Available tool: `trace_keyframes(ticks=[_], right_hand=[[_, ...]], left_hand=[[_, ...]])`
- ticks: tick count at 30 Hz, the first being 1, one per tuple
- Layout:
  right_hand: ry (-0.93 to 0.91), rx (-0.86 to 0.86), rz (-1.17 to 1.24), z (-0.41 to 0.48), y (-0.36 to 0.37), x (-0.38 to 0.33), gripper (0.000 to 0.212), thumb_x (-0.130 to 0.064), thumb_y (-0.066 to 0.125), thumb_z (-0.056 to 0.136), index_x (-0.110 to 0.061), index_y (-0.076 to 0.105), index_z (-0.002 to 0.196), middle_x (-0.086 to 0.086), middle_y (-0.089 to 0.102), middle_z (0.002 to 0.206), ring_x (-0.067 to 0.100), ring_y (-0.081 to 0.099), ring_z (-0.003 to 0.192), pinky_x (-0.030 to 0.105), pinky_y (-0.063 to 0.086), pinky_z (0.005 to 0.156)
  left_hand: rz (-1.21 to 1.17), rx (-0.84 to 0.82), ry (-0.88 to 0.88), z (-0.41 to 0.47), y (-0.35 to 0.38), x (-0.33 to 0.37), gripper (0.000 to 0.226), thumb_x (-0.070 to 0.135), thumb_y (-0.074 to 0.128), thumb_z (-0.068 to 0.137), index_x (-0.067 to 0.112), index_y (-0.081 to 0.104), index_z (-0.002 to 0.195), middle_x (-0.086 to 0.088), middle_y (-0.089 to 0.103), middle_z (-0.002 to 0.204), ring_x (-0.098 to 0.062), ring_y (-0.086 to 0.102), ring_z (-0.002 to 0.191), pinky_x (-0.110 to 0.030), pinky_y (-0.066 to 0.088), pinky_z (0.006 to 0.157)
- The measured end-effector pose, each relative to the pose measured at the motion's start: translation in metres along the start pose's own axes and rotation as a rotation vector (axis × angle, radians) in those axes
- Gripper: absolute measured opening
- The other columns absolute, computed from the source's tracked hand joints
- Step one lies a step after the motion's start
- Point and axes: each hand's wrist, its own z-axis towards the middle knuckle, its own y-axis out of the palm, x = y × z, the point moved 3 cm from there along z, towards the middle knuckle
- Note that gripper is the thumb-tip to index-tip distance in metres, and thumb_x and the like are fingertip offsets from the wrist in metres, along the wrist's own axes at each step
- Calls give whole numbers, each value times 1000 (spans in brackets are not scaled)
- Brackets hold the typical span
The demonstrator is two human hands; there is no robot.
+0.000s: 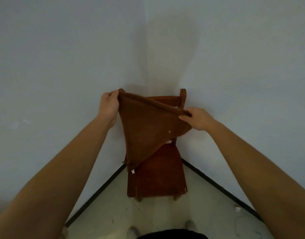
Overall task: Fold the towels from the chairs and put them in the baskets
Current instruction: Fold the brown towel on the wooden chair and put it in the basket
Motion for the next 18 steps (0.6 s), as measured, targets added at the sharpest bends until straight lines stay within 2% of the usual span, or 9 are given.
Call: trace_keyframes(ticks=[3,6,8,11,14,16,18], right_hand=[[15,109,-76,-9,-23,-2,42,-61,54,93,-25,56,74,-1,60,74,18,60,71,30,43,60],[18,251,-100,-15,-42,-9,57,-70,53,89,-16,59,72,3,60,68,19,59,63,32,45,58],[3,294,-19,-17,-53,-15,56,-66,61,86,-13,59,68,4,59,65,19,58,61,32,45,57],[51,167,205,-25,-62,-15,45,-53,77,81,-9,68,78,6,67,74,19,66,68,28,52,57],[91,-7,190,-34,-63,-4,35,-43,82,79,-12,75,95,6,73,90,19,71,86,24,54,63],[121,-51,152,-40,-60,5,25,-34,82,80,-15,76,95,5,73,94,20,70,93,23,54,67],[176,-127,114,-46,-54,16,25,-29,82,81,-15,76,101,4,72,100,20,67,99,22,53,69]], left_hand=[[70,-50,-16,-7,-9,5,34,33,56,94,2,67,102,-17,67,101,-27,67,88,-37,55,80],[36,-158,-30,-16,-14,8,46,28,78,84,-4,63,114,-22,68,111,-32,69,100,-42,58,90],[12,-160,-25,-23,-16,11,43,20,83,78,1,63,111,-19,68,108,-30,69,94,-41,58,89],[-40,-127,-27,-30,-18,11,33,13,81,79,7,58,101,-10,68,100,-23,67,86,-38,58,86],[-69,-146,-26,-33,-24,3,30,2,77,81,10,56,102,-15,71,106,-19,71,88,-26,59,75],[7,-129,-21,-32,-29,-8,31,-1,74,83,7,60,109,-16,71,106,-15,70,85,-19,56,68],[216,-117,19,-30,-34,-19,30,3,76,83,5,67,111,-14,70,105,-16,69,87,-22,56,75]])
